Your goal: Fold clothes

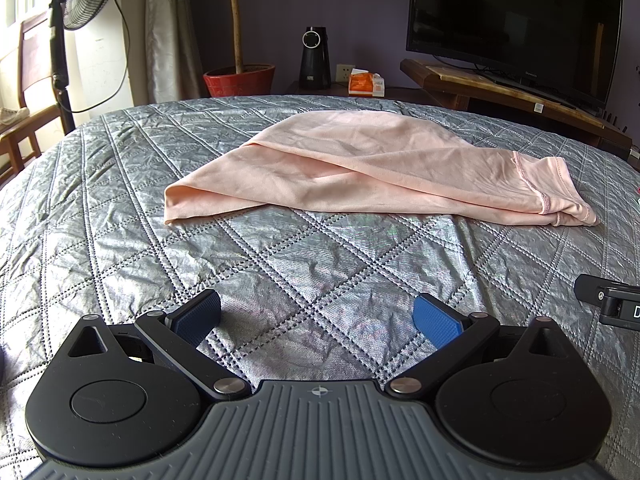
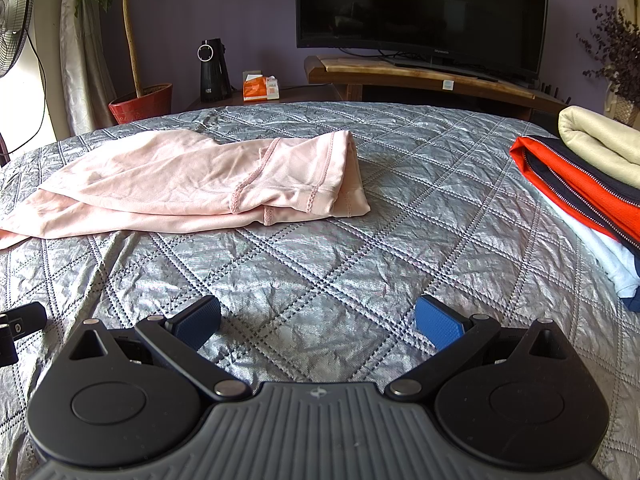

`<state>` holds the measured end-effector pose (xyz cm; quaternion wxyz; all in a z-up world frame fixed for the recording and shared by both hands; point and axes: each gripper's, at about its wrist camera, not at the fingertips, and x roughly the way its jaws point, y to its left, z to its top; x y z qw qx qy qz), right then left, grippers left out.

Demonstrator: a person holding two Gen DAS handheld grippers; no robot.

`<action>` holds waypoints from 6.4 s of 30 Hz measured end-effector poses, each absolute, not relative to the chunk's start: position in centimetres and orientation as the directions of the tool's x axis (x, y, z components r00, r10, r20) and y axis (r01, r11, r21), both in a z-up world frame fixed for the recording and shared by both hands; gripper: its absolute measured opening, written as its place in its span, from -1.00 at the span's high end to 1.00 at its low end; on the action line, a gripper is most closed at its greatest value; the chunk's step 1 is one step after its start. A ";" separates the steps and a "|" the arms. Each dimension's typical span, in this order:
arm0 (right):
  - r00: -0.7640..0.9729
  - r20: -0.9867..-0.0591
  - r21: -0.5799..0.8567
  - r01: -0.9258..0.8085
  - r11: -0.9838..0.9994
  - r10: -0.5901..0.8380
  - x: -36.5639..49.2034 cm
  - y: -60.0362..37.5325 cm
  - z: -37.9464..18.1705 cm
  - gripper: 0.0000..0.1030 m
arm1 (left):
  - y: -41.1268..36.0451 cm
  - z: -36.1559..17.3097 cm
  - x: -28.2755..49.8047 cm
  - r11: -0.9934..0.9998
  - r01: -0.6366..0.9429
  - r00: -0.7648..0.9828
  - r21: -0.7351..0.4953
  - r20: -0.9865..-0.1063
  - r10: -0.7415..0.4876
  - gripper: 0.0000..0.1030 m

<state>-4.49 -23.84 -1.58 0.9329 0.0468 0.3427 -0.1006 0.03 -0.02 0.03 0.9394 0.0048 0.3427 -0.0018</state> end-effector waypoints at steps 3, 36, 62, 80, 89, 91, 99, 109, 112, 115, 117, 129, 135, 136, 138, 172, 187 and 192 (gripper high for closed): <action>0.745 -0.649 0.018 0.220 0.975 -0.156 -4.5 -23.8 -1.6 -1.00 | 0.0 0.0 0.0 1.000 0.007 0.765 0.008 -0.644 0.000 -1.00; 0.745 -0.649 0.018 0.220 0.975 -0.156 -4.5 -23.8 -1.6 -1.00 | -1.4 18.0 4.9 0.974 0.104 0.667 -0.200 -0.713 -0.217 -0.99; 0.745 -0.649 0.018 0.220 0.975 -0.156 -4.5 -23.8 -1.6 -1.00 | -3.1 21.3 0.6 0.988 0.095 0.621 -0.125 -0.768 -0.157 -0.99; 0.745 -0.649 0.018 0.220 0.975 -0.156 -4.5 -23.8 -1.6 -1.00 | -4.3 22.2 -0.1 0.984 0.123 0.618 -0.129 -0.765 -0.178 -0.99; 0.745 -0.649 0.018 0.220 0.975 -0.156 -4.5 -23.8 -1.6 -1.00 | -4.6 22.1 -0.2 0.984 0.129 0.615 -0.125 -0.768 -0.178 -0.99; 0.745 -0.649 0.018 0.220 0.975 -0.156 -4.5 -23.8 -1.6 -1.00 | -4.6 22.1 -0.2 0.984 0.130 0.615 -0.125 -0.768 -0.179 -0.99; 0.745 -0.649 0.018 0.220 0.975 -0.156 -4.5 -23.8 -1.6 -1.00 | -4.7 22.1 -0.2 0.978 0.142 0.599 -0.150 -0.774 -0.206 -0.99; 0.745 -0.649 0.018 0.220 0.975 -0.156 -4.5 -23.8 -1.6 -1.00 | -4.9 22.4 -0.5 0.972 0.156 0.588 -0.175 -0.774 -0.234 -0.99; 0.745 -0.649 0.018 0.220 0.975 -0.156 -4.5 -23.8 -1.6 -1.00 | -5.0 22.3 -0.5 0.971 0.160 0.584 -0.180 -0.776 -0.240 -0.99; 0.745 -0.649 0.018 0.220 0.975 -0.156 -4.5 -23.8 -1.6 -1.00 | -5.1 22.3 -0.5 0.969 0.164 0.579 -0.184 -0.777 -0.245 -0.99; 0.745 -0.649 0.018 0.220 0.975 -0.156 -4.5 -23.8 -1.6 -1.00 | -5.2 22.2 -0.4 0.968 0.165 0.574 -0.189 -0.779 -0.250 -0.99; 0.745 -0.649 0.018 0.220 0.975 -0.156 -4.5 -23.8 -1.6 -1.00 | -5.3 22.1 -0.5 0.967 0.170 0.568 -0.191 -0.783 -0.254 -0.99; 0.745 -0.649 0.018 0.220 0.975 -0.156 -4.5 -23.8 -1.6 -1.00 | -5.5 22.0 -0.5 0.966 0.173 0.566 -0.191 -0.784 -0.257 -0.99; 0.745 -0.649 0.018 0.220 0.975 -0.156 -4.5 -23.8 -1.6 -1.00 | -5.5 22.0 -0.5 0.966 0.174 0.566 -0.191 -0.784 -0.257 -0.99; 0.745 -0.649 0.018 0.220 0.975 -0.156 -4.5 -23.8 -1.6 -1.00 | -5.5 21.9 -0.5 0.966 0.174 0.565 -0.190 -0.784 -0.256 -0.99; 0.744 -0.649 0.018 0.219 0.975 -0.156 -4.5 -23.8 -1.6 -1.00 | -1.7 17.1 2.4 0.974 0.140 0.532 -0.179 -0.816 -0.226 -0.99; 0.472 -0.853 -0.029 0.388 0.921 -0.225 -2.5 -25.7 1.3 -0.53 | -0.3 16.1 3.5 0.977 0.093 0.522 -0.193 -0.826 -0.213 -0.99; 0.309 -0.860 -0.291 0.358 0.887 -0.407 -1.9 -21.7 6.2 -0.39 | 0.8 16.2 3.7 0.977 0.062 0.525 -0.203 -0.826 -0.205 -0.99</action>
